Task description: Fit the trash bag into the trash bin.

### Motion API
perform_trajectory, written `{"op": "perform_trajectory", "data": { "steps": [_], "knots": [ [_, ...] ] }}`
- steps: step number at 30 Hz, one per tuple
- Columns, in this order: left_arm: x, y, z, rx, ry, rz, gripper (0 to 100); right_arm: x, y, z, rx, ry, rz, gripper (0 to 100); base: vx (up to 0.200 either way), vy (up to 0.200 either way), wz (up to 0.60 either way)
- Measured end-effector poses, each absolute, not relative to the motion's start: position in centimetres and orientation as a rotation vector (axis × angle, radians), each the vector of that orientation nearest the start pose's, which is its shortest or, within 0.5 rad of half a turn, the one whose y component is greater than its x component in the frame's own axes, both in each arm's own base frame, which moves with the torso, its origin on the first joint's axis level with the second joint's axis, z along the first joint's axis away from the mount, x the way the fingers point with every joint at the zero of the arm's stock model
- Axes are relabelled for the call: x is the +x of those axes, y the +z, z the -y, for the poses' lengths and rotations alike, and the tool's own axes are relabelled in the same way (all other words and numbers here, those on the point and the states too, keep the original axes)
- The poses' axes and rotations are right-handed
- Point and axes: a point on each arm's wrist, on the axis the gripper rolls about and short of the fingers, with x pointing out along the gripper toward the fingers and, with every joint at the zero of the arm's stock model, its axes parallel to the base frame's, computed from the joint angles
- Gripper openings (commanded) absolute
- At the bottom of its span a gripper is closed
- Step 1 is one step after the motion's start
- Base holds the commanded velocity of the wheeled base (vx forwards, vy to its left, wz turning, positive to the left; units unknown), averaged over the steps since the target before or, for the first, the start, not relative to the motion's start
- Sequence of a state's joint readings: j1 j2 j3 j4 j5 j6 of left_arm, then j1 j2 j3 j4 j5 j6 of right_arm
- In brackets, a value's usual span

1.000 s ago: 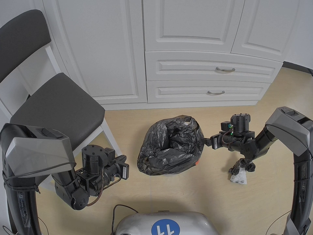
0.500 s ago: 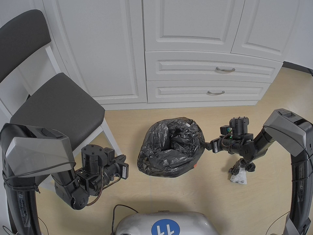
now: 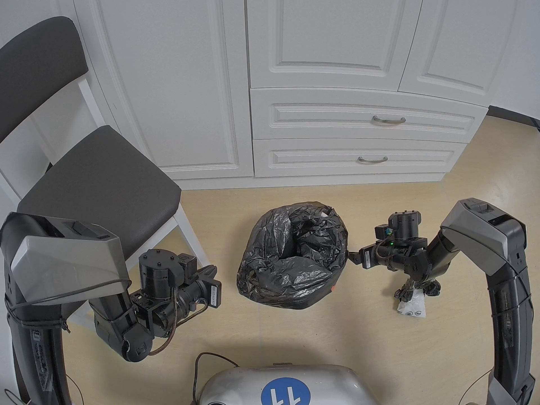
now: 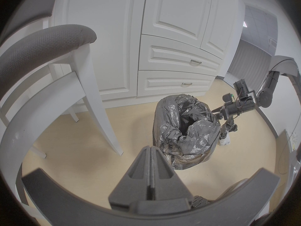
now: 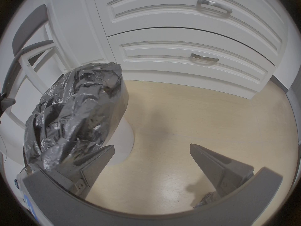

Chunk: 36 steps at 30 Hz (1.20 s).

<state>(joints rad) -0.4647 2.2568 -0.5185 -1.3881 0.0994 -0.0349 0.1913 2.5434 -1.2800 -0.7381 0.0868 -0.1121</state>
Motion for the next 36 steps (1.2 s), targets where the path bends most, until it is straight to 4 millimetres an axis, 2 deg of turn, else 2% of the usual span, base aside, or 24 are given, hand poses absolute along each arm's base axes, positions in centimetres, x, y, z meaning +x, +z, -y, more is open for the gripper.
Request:
{"op": "perform_trajectory", "data": {
  "steps": [5,10,18,22,31,36],
  "knots": [
    [29.7,1.2,14.7,0.064,-0.356,-0.345,0,45.8,-3.9,-8.9,-0.127,0.297,-0.521,100,0.0,0.0,0.0],
    [29.7,1.2,14.7,0.065,-0.355,-0.346,0,46.0,-4.0,-8.5,-0.123,0.286,-0.521,100,0.0,0.0,0.0],
    [29.8,1.1,14.6,0.065,-0.354,-0.348,0,44.3,-0.9,-8.4,-0.121,0.3,-0.505,100,0.0,0.0,0.0],
    [29.7,1.0,14.6,0.066,-0.354,-0.35,0,43.6,-0.2,-8.5,-0.135,0.318,-0.505,100,0.0,0.0,0.0],
    [29.7,1.0,14.6,0.066,-0.355,-0.353,0,41.6,-1.3,-7.6,-0.366,0.584,-0.466,100,0.0,0.0,0.0],
    [29.7,0.9,14.6,0.067,-0.355,-0.355,0,41.5,-2.4,-7.7,-0.41,0.657,-0.392,100,0.0,0.0,0.0]
  ]
}}
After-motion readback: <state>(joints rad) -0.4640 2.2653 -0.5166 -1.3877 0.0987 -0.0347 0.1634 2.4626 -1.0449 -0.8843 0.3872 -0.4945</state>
